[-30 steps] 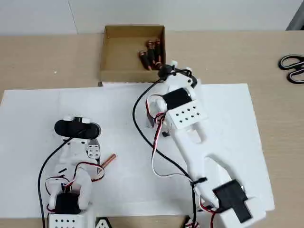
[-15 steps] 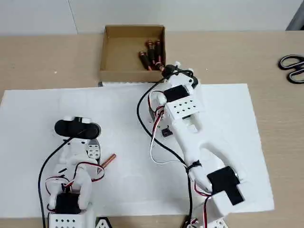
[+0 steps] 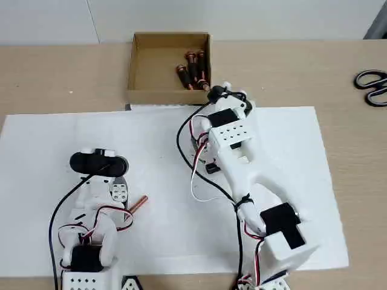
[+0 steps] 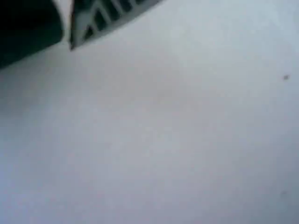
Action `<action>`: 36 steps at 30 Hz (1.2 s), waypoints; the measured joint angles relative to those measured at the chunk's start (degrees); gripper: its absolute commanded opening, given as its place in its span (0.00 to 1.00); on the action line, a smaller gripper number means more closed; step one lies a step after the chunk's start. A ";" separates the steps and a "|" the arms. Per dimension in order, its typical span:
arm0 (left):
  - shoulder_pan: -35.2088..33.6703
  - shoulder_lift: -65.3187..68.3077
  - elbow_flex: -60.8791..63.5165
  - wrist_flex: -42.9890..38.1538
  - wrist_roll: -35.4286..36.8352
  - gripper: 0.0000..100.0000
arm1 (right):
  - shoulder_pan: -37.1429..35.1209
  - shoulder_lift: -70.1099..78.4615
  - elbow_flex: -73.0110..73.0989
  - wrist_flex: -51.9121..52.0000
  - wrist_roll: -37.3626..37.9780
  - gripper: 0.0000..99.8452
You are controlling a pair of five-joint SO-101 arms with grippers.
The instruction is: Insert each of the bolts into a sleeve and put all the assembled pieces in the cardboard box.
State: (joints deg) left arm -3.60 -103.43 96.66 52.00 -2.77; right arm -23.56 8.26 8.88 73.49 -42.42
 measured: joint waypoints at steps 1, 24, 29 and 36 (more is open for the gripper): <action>0.00 0.00 0.00 0.00 0.00 0.01 | 0.62 0.00 0.00 0.00 0.00 0.18; 0.00 0.00 0.00 0.00 0.00 0.01 | 1.32 5.10 -0.70 -0.53 -0.09 0.18; 0.00 0.00 0.00 0.00 0.00 0.01 | 0.88 5.89 -0.97 -0.53 0.00 0.18; 0.00 0.00 0.00 0.00 0.00 0.01 | 0.97 5.89 -0.79 -0.09 -0.09 0.01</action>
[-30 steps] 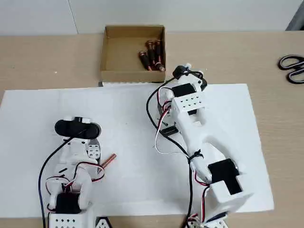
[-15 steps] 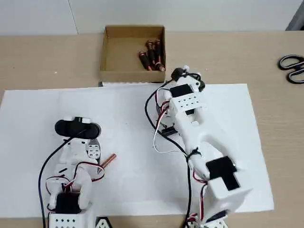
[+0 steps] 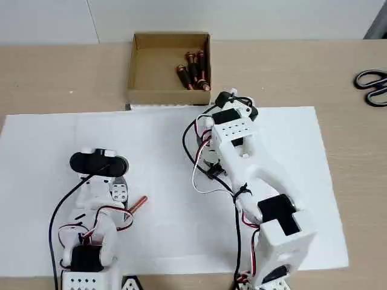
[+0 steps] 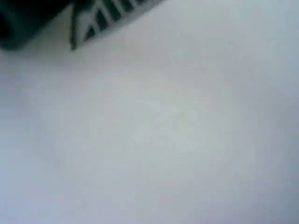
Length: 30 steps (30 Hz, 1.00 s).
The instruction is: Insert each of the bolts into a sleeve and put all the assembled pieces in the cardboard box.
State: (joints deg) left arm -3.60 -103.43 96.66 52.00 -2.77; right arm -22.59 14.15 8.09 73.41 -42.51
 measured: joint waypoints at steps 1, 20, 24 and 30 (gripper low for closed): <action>0.00 0.00 0.00 0.00 0.00 0.01 | 0.00 0.00 0.00 0.09 0.00 0.02; 0.00 0.00 0.00 0.00 0.00 0.01 | -0.70 0.00 -0.44 1.49 0.00 0.01; 0.00 0.00 0.00 0.00 0.00 0.01 | -3.96 0.00 -0.70 2.37 0.70 0.02; 0.00 0.00 0.00 0.00 0.00 0.01 | -5.36 0.00 -0.79 2.46 1.49 0.22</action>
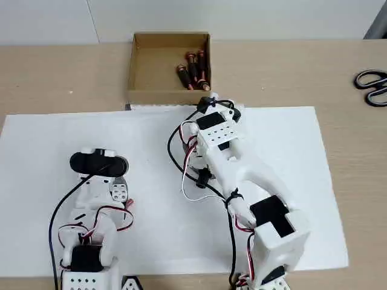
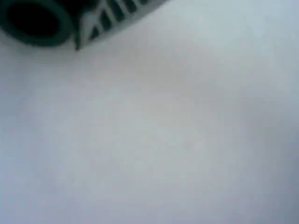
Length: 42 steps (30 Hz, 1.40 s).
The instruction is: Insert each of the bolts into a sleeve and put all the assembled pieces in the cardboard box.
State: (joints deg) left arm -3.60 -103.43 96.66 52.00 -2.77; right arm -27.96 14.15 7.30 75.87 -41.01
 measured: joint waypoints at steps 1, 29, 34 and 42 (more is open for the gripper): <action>0.00 0.00 0.00 0.00 0.00 0.01 | -0.18 0.00 -0.18 0.00 0.00 0.24; 0.00 0.00 0.00 0.00 0.00 0.01 | -3.25 3.34 -1.93 5.01 -0.18 0.10; 0.00 0.00 0.00 0.00 0.00 0.01 | -3.16 4.22 -2.29 5.01 -0.18 0.03; 0.00 0.00 0.00 0.00 0.00 0.01 | -3.08 3.78 -2.55 5.54 -0.09 0.00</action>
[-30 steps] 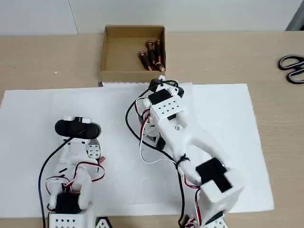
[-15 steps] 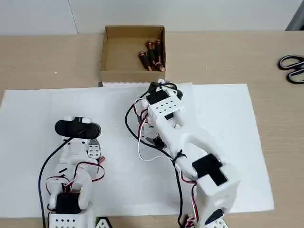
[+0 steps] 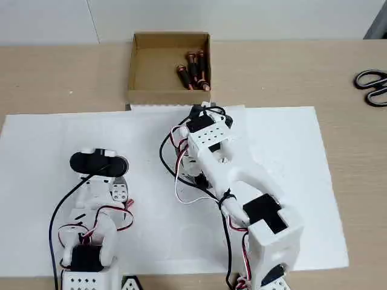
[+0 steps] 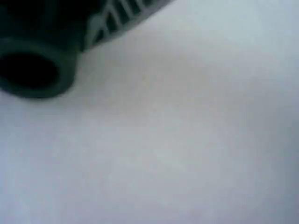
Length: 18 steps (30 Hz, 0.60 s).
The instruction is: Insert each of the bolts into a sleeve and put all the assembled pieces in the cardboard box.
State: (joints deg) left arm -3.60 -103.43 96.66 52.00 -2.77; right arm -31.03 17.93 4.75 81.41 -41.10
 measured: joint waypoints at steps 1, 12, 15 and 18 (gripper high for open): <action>0.00 0.00 0.00 0.00 0.00 0.01 | 0.00 -0.35 -0.44 0.88 0.09 0.00; 0.00 0.00 0.00 0.00 0.00 0.01 | -0.18 -13.71 -7.38 11.96 3.96 0.00; 0.00 0.00 0.00 0.00 0.00 0.01 | 1.05 -16.18 -7.38 14.07 4.13 0.00; 0.44 0.00 0.00 0.00 0.26 0.01 | 3.78 -18.11 -7.38 15.56 4.31 0.00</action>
State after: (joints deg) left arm -3.16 -103.43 96.66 52.00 -2.51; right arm -27.25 -0.18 -2.64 96.97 -36.79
